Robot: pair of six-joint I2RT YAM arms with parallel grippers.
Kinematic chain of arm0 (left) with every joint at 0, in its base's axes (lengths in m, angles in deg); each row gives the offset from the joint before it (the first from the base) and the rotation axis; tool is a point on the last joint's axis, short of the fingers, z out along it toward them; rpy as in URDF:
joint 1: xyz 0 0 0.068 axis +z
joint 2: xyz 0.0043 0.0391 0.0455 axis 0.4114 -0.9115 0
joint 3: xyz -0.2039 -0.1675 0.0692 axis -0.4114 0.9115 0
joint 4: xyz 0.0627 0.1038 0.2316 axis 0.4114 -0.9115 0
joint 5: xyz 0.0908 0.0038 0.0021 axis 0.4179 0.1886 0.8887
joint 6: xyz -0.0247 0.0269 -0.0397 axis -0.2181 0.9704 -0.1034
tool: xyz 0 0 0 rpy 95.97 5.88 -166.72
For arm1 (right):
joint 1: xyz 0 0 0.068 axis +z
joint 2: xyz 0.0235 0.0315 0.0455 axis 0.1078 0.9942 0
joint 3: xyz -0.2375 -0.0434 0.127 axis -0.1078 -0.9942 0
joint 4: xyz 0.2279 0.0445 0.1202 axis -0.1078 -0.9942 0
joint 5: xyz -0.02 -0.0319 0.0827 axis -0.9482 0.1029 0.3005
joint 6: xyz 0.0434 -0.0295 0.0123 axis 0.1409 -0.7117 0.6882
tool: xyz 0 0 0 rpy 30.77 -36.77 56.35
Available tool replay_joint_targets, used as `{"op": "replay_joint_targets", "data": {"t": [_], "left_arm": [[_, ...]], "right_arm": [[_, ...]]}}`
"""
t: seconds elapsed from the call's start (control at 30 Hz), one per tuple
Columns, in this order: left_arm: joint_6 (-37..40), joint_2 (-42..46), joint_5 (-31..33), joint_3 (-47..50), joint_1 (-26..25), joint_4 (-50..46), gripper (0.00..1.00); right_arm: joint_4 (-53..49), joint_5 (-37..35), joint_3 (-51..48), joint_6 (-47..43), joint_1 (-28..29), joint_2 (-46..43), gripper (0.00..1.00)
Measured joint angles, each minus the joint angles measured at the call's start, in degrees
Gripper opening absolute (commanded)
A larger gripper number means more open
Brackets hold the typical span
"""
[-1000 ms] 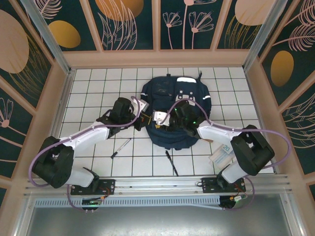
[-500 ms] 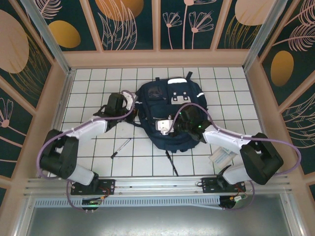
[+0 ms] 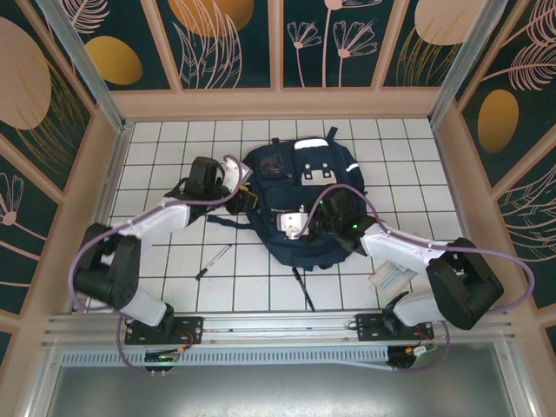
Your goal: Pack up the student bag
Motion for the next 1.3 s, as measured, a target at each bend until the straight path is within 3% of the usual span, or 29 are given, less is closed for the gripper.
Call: {"op": "replay_joint_targets", "data": {"t": [0.07, 0.2, 0.63, 0.83, 0.93, 0.97, 1.0, 1.07, 1.1, 1.23, 1.3], "left_arm": [[4.2, 4.4, -4.3, 3.2, -0.3, -0.3, 0.53], [11.8, 8.0, -6.0, 8.7, -0.3, 1.0, 0.52], [23.3, -2.8, -3.7, 4.5, -0.3, 4.2, 0.42], [30.6, -2.8, -4.9, 4.3, -0.5, 3.8, 0.25], [33.3, -2.8, -5.4, 4.3, -0.7, 3.8, 0.12], [34.2, -2.8, -5.5, 4.3, -0.7, 3.7, 0.02], [35.3, -2.8, -5.6, 4.3, -0.7, 3.5, 0.0], [38.0, -3.0, -6.0, 4.3, -0.7, 2.7, 0.04], [39.4, -3.1, -6.2, 4.3, -0.7, 2.2, 0.13], [43.6, -4.0, -7.0, 3.7, -0.7, -0.3, 0.34], [44.5, -4.2, -7.1, 3.4, -0.9, -1.3, 0.35]], "right_arm": [[0.0, 0.6, 0.0, 0.0, -0.3, -0.2, 0.0], [-0.1, 1.9, 0.0, 0.0, -0.8, -0.2, 0.0], [-2.0, 4.6, 0.0, 0.0, -1.2, -0.2, 0.0], [-2.3, 5.0, 0.2, 0.0, -1.3, -0.2, 0.0], [-2.4, 5.2, 0.3, -0.1, -1.4, -0.2, 0.0], [-2.4, 5.2, 0.3, -0.2, -1.4, -0.2, 0.0], [-2.4, 5.2, 0.3, -0.2, -1.4, -0.2, 0.0], [-2.6, 5.3, 0.3, -0.2, -1.4, -0.2, 0.0], [-2.8, 5.4, 0.3, -0.2, -1.4, -0.2, 0.0], [-3.1, 5.4, 0.3, -0.7, -1.4, -0.2, 0.0], [-3.5, 5.4, 0.5, -0.9, -1.4, -0.2, 0.0]]}}
